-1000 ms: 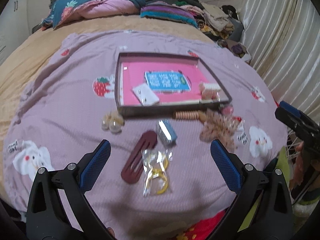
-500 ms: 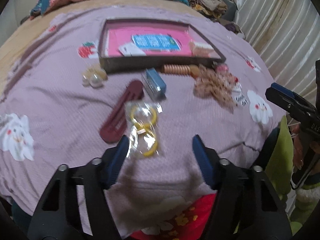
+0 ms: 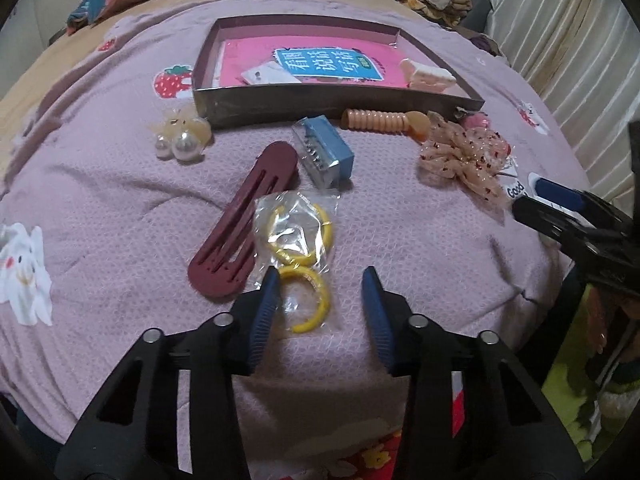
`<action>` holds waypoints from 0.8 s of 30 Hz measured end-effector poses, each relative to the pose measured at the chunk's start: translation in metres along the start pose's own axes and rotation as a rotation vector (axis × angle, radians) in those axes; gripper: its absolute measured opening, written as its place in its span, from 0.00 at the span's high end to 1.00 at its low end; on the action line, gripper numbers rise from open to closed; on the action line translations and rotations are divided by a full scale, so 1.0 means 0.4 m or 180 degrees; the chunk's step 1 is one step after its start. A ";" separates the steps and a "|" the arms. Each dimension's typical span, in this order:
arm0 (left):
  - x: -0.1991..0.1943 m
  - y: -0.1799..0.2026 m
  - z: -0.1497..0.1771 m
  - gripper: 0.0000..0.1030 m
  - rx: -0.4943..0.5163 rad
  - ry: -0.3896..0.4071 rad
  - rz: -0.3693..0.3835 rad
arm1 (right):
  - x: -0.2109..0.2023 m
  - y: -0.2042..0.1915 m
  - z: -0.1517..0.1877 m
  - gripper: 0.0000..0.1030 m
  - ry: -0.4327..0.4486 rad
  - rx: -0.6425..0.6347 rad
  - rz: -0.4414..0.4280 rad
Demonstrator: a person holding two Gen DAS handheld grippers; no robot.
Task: Organize jewelry
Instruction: 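Grasp the bag of yellow rings with the left tool while the right tool grasps the sheer bow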
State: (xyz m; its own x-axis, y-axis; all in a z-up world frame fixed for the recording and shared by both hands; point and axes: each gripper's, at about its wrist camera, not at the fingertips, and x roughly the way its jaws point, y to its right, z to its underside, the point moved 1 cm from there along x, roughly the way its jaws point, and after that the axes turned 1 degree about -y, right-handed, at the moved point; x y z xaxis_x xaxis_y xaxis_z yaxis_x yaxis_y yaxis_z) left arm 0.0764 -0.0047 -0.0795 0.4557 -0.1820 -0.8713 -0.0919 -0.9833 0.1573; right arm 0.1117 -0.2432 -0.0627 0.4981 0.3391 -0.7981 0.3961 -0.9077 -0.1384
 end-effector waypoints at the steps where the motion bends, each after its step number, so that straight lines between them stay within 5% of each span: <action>1: -0.006 -0.003 0.004 0.70 -0.0007 -0.0001 0.0021 | 0.012 -0.001 -0.004 0.27 -0.0029 -0.0009 -0.0019; 11: -0.001 -0.011 0.024 0.75 -0.0084 -0.0061 0.0003 | 0.114 -0.010 -0.051 0.75 -0.0214 0.0031 -0.0177; 17: 0.016 -0.026 -0.001 0.55 -0.0118 -0.0035 -0.0073 | 0.109 -0.002 -0.056 0.78 -0.0189 0.0066 -0.0210; 24: 0.054 -0.011 -0.010 0.67 -0.0024 -0.0111 -0.0125 | 0.102 0.008 -0.054 0.89 -0.0165 0.0094 -0.0284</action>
State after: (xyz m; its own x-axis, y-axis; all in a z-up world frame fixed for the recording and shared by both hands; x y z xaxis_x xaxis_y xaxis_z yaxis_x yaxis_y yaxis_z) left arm 0.0902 -0.0045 -0.0970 0.4276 -0.1429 -0.8926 -0.0676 -0.9897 0.1260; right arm 0.1500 -0.2268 -0.0830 0.4210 0.4063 -0.8110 0.4139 -0.8816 -0.2268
